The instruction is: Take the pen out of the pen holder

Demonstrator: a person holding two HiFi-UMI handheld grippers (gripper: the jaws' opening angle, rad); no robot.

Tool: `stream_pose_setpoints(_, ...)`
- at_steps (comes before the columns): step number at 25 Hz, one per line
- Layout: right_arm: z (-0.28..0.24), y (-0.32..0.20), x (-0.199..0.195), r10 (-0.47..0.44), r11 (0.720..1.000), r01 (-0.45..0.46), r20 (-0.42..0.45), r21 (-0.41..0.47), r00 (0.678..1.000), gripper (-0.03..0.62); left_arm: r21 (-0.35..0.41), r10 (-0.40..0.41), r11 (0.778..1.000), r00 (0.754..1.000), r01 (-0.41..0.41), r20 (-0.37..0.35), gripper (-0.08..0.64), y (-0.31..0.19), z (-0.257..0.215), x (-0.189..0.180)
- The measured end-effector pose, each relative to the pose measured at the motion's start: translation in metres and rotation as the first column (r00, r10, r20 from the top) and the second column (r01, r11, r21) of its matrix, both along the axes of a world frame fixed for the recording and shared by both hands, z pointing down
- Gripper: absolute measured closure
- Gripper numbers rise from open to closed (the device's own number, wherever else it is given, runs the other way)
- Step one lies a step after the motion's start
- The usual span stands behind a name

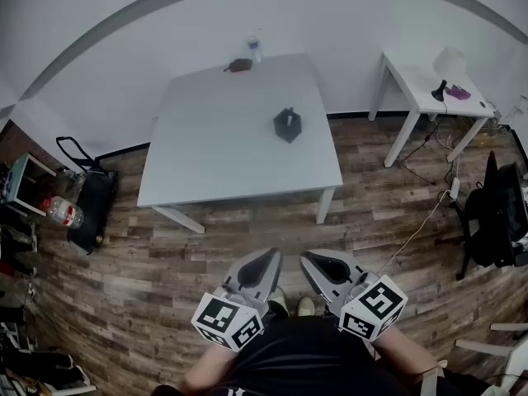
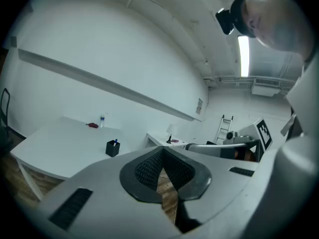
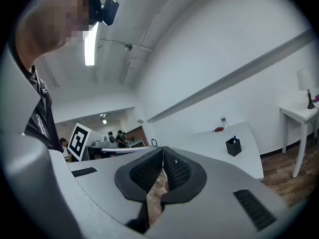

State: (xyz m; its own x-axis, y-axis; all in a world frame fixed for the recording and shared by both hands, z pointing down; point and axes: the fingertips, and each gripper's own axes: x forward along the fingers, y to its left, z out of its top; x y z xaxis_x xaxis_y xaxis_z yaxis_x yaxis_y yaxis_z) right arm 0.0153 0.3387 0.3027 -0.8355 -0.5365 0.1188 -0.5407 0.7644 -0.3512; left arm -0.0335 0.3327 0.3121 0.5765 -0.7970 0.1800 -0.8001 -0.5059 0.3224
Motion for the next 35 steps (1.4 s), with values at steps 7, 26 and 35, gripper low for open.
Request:
stream_pose_setpoints(7,0.009,-0.030,0.002,0.024,1.000,-0.024,-0.015,-0.017,1.000,0.577,0.006,0.022,1.000,1.000,-0.022,0.002,0.554,-0.031,0.008,0.003)
stream_pose_setpoints(26,0.015,-0.192,-0.048,0.162,0.985,-0.165,-0.062,-0.046,0.985,0.577,0.017,0.176,0.984,0.984,-0.177,0.030,0.554,-0.209,0.027,-0.036)
stream_pose_setpoints(35,0.015,-0.239,-0.039,0.203,0.976,-0.206,-0.052,-0.067,0.978,0.577,-0.014,0.194,0.981,0.981,-0.194,0.029,0.554,-0.267,0.037,-0.034)
